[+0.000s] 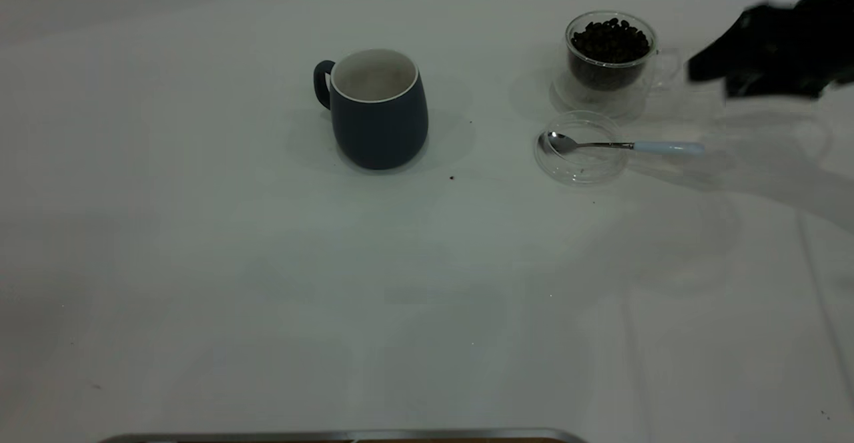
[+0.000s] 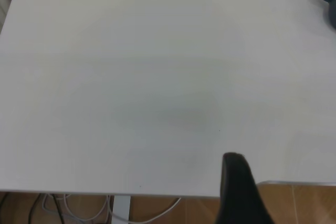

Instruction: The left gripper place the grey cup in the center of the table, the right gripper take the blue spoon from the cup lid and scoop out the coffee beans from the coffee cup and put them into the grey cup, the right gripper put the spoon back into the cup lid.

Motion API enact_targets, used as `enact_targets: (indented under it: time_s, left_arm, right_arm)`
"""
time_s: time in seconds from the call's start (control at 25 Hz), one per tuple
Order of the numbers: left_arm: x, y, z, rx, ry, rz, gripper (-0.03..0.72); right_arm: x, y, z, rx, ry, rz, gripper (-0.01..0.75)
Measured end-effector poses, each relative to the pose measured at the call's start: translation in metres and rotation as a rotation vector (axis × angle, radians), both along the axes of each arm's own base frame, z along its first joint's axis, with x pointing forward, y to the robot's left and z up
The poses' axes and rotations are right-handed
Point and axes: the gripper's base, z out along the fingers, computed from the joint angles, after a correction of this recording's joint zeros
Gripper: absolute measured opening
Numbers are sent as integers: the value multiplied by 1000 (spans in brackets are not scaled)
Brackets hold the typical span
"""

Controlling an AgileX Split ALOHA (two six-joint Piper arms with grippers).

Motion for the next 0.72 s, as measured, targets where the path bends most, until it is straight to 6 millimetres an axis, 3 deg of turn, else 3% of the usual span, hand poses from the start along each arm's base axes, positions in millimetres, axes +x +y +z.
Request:
enact_targets:
  time_s: [0.12, 0.32, 0.4, 0.56, 0.72]
  left_arm:
    - [0, 0, 0, 0, 0, 0, 508]
    - [0, 0, 0, 0, 0, 0, 508]
    - [0, 0, 0, 0, 0, 0, 508]
    - [0, 0, 0, 0, 0, 0, 508]
    - [0, 0, 0, 0, 0, 0, 508]
  right_arm:
    - [-16, 4, 51, -22, -20, -91, 584]
    - [-73, 43, 150, -47, -68, -5, 566]
    - [-100, 48, 177, -103, -25, 46, 565]
    - [-166, 32, 213, -307, 155, -11, 563]
    - [-227, 16, 231, -461, 207, -139, 563]
